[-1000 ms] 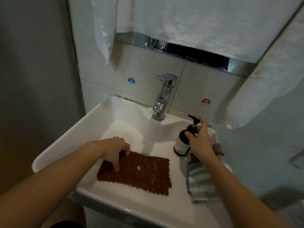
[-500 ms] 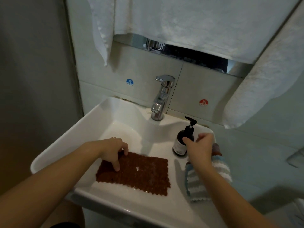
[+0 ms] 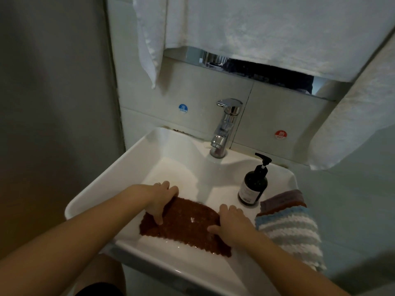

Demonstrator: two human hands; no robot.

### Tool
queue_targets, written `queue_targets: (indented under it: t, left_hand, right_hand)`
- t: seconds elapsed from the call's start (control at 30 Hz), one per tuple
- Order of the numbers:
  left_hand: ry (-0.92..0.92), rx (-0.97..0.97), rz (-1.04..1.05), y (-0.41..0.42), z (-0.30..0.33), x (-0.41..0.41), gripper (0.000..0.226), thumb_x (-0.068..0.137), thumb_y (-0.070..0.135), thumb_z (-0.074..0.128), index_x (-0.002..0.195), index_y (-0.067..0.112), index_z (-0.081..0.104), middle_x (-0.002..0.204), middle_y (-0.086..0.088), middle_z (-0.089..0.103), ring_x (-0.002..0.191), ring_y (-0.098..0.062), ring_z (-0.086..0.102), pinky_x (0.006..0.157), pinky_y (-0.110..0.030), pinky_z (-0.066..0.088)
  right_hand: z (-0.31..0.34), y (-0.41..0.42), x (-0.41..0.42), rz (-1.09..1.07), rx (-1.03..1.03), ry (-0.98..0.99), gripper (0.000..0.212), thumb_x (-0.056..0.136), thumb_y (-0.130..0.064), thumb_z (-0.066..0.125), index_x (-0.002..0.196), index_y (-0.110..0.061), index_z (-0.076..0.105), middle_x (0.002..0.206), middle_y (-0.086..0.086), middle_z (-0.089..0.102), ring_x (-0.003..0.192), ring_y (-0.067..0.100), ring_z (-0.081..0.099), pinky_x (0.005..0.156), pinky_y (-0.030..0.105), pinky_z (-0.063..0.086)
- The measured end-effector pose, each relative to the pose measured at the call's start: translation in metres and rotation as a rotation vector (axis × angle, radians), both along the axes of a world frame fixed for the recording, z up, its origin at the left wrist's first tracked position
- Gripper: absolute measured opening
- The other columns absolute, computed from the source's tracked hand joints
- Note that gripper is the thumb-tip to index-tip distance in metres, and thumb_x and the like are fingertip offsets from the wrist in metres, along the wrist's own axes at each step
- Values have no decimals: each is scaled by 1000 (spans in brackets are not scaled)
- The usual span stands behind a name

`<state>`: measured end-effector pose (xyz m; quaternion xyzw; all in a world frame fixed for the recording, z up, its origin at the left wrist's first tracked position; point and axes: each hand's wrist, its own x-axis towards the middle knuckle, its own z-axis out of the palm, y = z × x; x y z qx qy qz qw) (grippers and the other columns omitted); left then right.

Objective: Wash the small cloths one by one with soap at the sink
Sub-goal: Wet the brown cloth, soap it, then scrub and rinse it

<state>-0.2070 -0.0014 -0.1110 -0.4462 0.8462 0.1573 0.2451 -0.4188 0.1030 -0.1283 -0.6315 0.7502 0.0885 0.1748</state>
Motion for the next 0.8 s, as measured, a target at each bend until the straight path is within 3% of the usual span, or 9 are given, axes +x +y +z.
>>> queue_targets:
  t: [0.17,0.27,0.33,0.4,0.47,0.53,0.63,0.73,0.8]
  left_hand:
    - [80,122,-1,5,-3,-1,46,90,18,67,130,22,46,129,-5,52,104,-22,50,82,-32,42]
    - [184,109,8,2,-6,0,21,96,27,58,114,16,59,114,-4,58,101,-22,53,82,-30,40]
    - [350,151,102,-1,-2,0,11,96,27,57,94,16,57,98,-2,56,92,-21,51,76,-31,37]
    - [633,275,289,-2,9,-6,8,82,21,61,80,17,54,85,-3,56,81,-21,52,68,-29,39]
    - [899,429,472,3,21,-19,13,67,20,55,77,13,55,77,-8,60,67,-20,57,58,-25,44]
    - [1056,505,598,8,27,-36,20,77,28,54,76,9,59,73,-14,63,56,-21,59,50,-22,45]
    - [1235,334,748,14,31,-65,51,102,44,37,76,8,62,66,-13,62,50,-20,56,49,-23,43]
    - [1305,-36,812,15,27,-81,50,103,38,34,63,14,53,63,-5,57,62,-22,54,62,-33,43]
    - [1367,-101,795,22,26,-85,45,102,32,34,63,15,49,63,-4,57,64,-21,53,61,-34,42]
  right_hand:
    - [1,2,3,99,-2,-46,24,101,-41,44,104,-17,48,105,6,52,95,22,50,76,32,40]
    - [6,-4,-3,-62,-106,-324,14,100,-30,48,99,-16,46,96,4,59,82,18,56,65,29,43]
    - [12,-10,-6,-228,-186,-582,8,97,-23,55,96,-16,52,93,4,64,79,17,61,65,29,50]
    - [19,-15,-5,-344,-268,-839,9,95,-21,61,97,-12,61,92,9,70,80,21,67,72,38,56]
    - [25,-19,1,-424,-312,-1082,17,97,-23,60,102,-10,68,92,10,74,83,25,71,71,41,60]
    - [28,-25,10,-476,-368,-1226,18,99,-25,56,103,-16,71,93,10,75,86,29,72,69,37,58]
    - [34,-33,27,-550,-514,-1303,20,102,-26,49,98,-21,67,95,14,71,85,33,68,60,34,54]
    - [36,-34,44,-499,-697,-1220,21,104,-25,44,94,-22,62,93,10,68,78,21,67,52,23,50]
    - [40,-36,50,-512,-802,-1209,21,103,-26,45,89,-24,61,87,6,67,77,19,66,58,30,55]
